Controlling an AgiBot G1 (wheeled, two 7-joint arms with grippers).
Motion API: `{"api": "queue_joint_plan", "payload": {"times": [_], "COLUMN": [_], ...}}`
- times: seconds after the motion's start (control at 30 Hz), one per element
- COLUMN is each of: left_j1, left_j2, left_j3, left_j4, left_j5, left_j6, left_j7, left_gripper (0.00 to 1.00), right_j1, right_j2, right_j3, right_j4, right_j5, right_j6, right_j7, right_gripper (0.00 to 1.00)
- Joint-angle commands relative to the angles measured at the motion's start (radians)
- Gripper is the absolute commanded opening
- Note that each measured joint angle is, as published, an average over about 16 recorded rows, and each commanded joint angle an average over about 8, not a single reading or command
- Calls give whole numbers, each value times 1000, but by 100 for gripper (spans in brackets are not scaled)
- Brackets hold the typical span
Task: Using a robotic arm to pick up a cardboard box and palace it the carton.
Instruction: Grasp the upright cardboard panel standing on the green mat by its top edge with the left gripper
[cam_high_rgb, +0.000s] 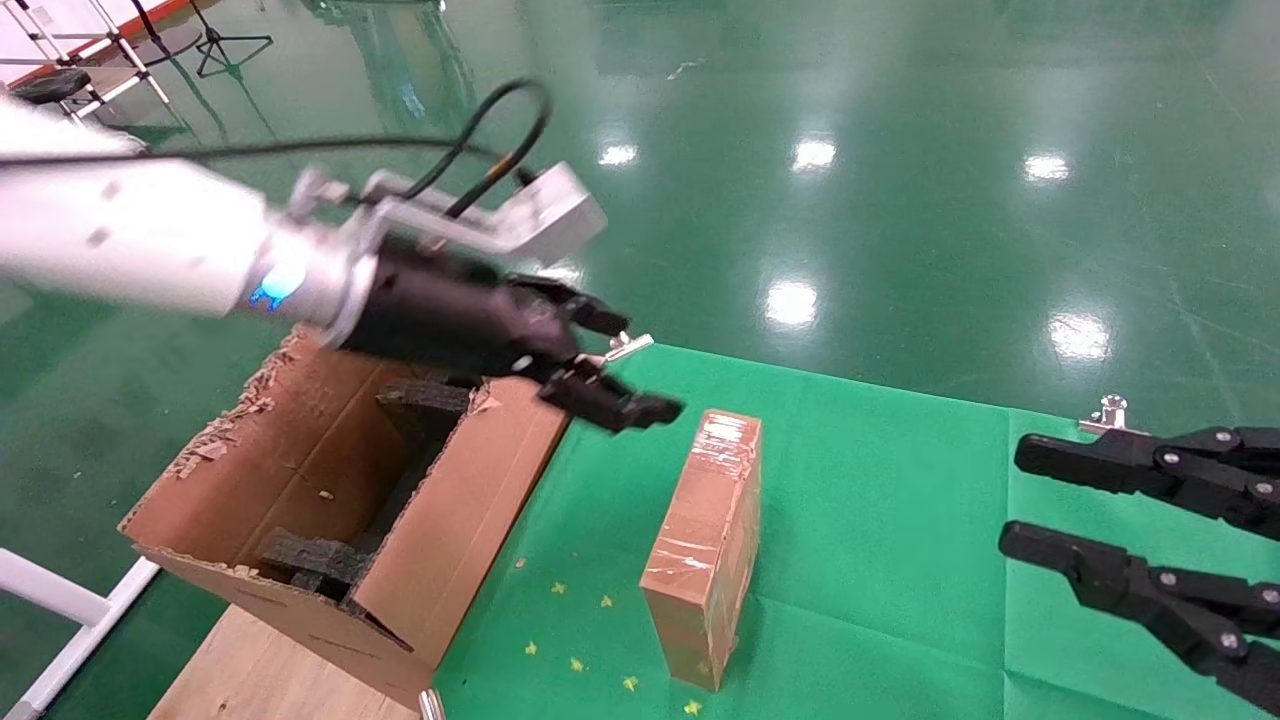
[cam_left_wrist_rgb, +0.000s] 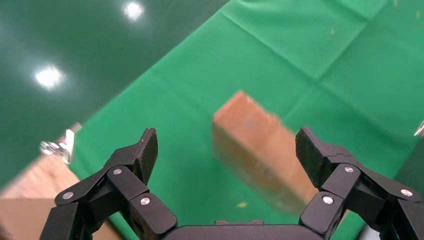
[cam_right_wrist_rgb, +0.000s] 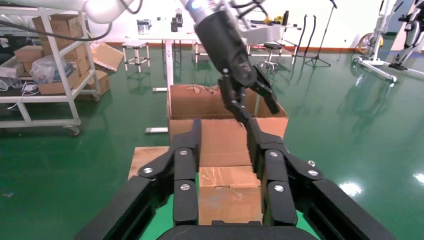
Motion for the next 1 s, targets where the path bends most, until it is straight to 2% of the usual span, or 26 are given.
{"api": "queue_joint_plan", "payload": {"times": [0.03,0.2,0.37,0.67,1.0], "left_j1": [-68,-178,-247,-291,-292], "left_j2": [60,188,266,390,519], "left_j3": [37,190,298,414,470], "left_j4": [27,166,264,418,567], "left_j5": [66,138,123,110,142], "left_j6": [38,76,72,53,23], "left_j7": [-127,-336,-413,-422,-352], "left_gripper": [100,100,100,100,100], "right_j1": [0,0,0,0,0], "right_j2": [0,0,0,0,0], "right_j3": [0,0,0,0,0], "right_j4": [0,0,0,0,0], "right_j5": [0,0,0,0,0], "right_j6": [0,0,0,0,0], "right_j7": [0,0,0,0,0], "right_gripper": [0,0,0,0,0]}}
